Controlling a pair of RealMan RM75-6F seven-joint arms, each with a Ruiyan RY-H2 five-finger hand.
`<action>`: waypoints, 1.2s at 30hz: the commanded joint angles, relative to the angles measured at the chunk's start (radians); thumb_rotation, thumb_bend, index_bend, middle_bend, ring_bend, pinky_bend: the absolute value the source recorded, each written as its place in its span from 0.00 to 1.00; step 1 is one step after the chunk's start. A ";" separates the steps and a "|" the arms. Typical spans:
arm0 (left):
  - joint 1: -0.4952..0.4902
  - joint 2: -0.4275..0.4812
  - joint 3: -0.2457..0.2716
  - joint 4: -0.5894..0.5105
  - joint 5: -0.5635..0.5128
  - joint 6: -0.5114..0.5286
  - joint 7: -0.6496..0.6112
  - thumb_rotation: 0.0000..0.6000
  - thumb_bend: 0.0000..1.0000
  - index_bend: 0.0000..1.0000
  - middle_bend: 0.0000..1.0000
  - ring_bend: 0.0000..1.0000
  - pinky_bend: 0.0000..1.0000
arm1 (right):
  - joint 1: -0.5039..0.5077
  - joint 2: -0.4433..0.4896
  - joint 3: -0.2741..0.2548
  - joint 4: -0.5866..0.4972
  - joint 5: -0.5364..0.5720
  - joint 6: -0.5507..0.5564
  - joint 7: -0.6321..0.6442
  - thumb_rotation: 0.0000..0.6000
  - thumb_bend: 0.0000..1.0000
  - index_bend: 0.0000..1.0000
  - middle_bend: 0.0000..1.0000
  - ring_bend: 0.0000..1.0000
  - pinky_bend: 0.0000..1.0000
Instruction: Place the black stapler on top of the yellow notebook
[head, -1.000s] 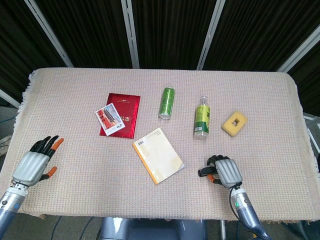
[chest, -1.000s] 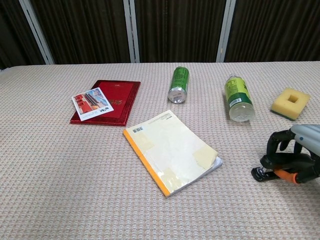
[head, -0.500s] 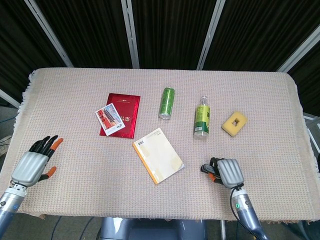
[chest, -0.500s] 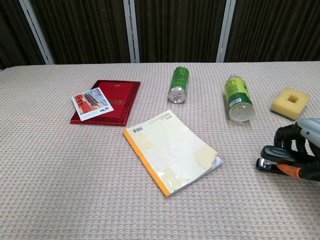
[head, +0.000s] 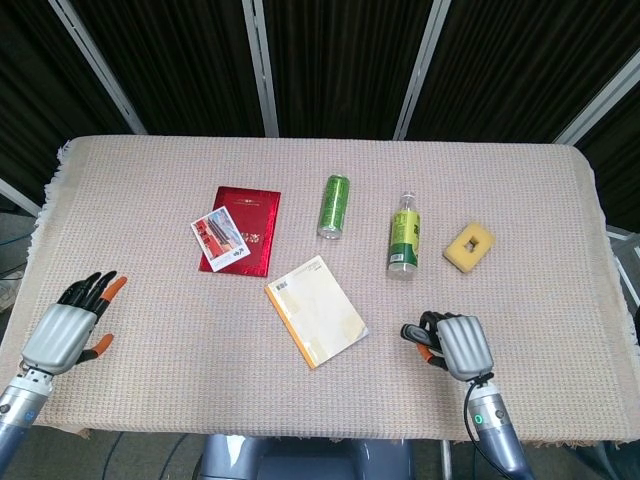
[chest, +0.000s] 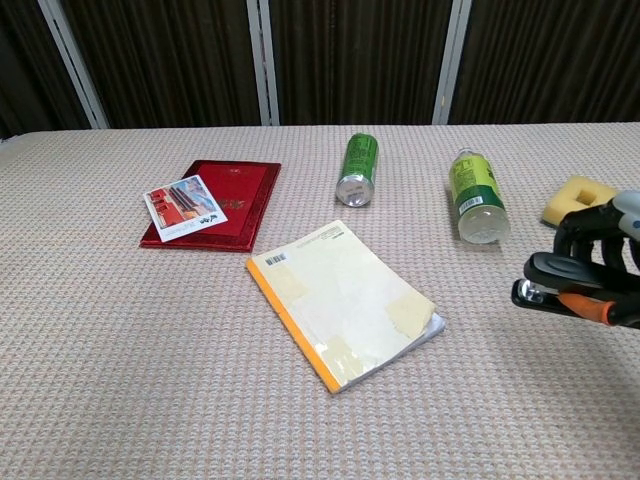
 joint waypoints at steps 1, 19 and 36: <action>-0.002 0.000 0.000 0.000 0.000 -0.003 -0.001 1.00 0.32 0.00 0.00 0.00 0.14 | 0.010 -0.006 0.006 -0.043 -0.006 0.001 -0.034 1.00 0.40 0.68 0.62 0.63 0.71; -0.012 0.002 -0.011 0.020 -0.031 -0.031 -0.033 1.00 0.33 0.00 0.00 0.00 0.14 | 0.161 -0.261 0.094 -0.003 0.133 -0.141 -0.254 1.00 0.40 0.67 0.62 0.63 0.72; -0.037 -0.009 -0.035 0.065 -0.110 -0.107 -0.069 1.00 0.32 0.00 0.00 0.00 0.14 | 0.312 -0.386 0.223 0.112 0.276 -0.243 -0.295 1.00 0.40 0.67 0.62 0.63 0.71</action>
